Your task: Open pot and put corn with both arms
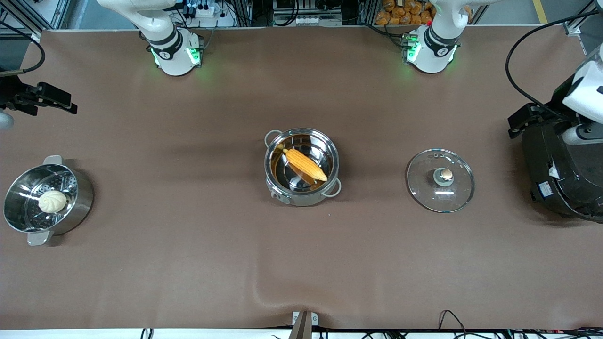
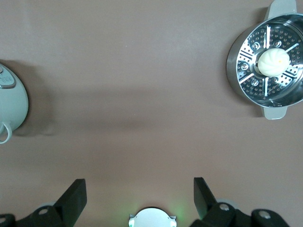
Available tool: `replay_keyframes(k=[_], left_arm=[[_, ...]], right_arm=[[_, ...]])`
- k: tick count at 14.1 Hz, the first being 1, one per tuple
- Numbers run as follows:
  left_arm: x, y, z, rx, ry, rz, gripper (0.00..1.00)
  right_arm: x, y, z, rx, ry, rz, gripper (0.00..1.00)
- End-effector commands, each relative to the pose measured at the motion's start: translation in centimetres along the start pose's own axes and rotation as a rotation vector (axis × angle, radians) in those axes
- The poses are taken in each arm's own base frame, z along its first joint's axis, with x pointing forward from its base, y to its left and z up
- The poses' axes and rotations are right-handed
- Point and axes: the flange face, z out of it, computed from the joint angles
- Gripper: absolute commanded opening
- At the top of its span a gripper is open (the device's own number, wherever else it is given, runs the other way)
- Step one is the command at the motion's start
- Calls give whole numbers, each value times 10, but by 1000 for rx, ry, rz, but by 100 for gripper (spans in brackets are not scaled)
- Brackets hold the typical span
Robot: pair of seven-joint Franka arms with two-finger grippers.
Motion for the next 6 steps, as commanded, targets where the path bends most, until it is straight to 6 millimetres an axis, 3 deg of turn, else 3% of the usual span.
replay_keyframes(k=[1,6], left_arm=[[-5,-10,-32,-3,15,-15,100],[-7,-12,-34,-60,-11,-28,100]], right_arm=[[-4,-1,-11,9,16,7,100],[-6,-6,-24,-3,50,-17,100]])
